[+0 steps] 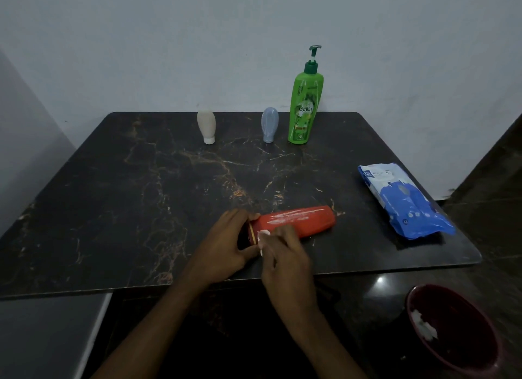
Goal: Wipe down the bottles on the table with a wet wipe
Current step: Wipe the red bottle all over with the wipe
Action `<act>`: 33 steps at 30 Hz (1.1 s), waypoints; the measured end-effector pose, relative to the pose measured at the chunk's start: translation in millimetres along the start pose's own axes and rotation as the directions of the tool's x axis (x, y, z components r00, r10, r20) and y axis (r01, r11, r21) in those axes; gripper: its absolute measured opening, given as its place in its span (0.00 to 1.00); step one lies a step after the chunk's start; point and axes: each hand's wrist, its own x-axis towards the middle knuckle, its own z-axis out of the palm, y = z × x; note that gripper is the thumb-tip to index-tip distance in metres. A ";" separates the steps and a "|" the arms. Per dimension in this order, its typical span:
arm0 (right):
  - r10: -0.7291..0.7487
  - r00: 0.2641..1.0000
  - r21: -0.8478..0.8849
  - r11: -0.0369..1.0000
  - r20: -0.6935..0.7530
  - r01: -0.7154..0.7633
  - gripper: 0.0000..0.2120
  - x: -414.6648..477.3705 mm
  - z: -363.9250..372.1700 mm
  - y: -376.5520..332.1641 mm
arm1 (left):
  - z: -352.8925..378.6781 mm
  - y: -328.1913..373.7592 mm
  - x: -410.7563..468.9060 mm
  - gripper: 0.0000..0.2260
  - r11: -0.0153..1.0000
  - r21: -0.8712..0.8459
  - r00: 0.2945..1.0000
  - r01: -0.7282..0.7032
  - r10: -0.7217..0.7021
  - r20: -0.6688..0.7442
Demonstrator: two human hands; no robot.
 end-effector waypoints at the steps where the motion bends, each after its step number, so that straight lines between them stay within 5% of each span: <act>1: 0.008 1.000 0.012 1.000 -0.003 -0.007 0.07 1.3 -2.0 1.7 | 0.2 -0.4 0.1 0.27 1.000 0.000 1.000 -0.001 0.001 -0.001; 8: 0.322 0.939 0.083 0.946 -0.124 -0.314 0.04 24.5 -47.2 50.0 | -0.5 -2.5 -0.8 0.29 1.000 0.000 1.000 0.023 -0.023 0.010; 14: 0.448 0.870 0.042 0.892 -0.207 -0.450 0.06 37.4 -65.4 80.7 | -2.1 0.9 -0.3 0.28 1.000 -0.011 0.999 0.018 -0.018 0.029; 19: 0.383 0.891 0.031 0.921 -0.244 -0.387 0.05 34.0 -55.9 60.6 | -3.9 3.4 -3.0 0.28 1.000 -0.017 1.000 -0.005 0.005 0.008; 24: 0.273 0.955 0.039 0.962 -0.113 -0.271 0.09 17.8 -30.1 37.0 | -3.9 4.9 -3.1 0.28 1.000 -0.022 1.000 0.008 -0.008 0.008; 33: 0.389 0.892 0.074 0.921 -0.231 -0.382 0.03 26.1 -43.5 41.1 | -4.0 6.7 -5.1 0.28 1.000 -0.013 0.999 0.019 -0.019 0.025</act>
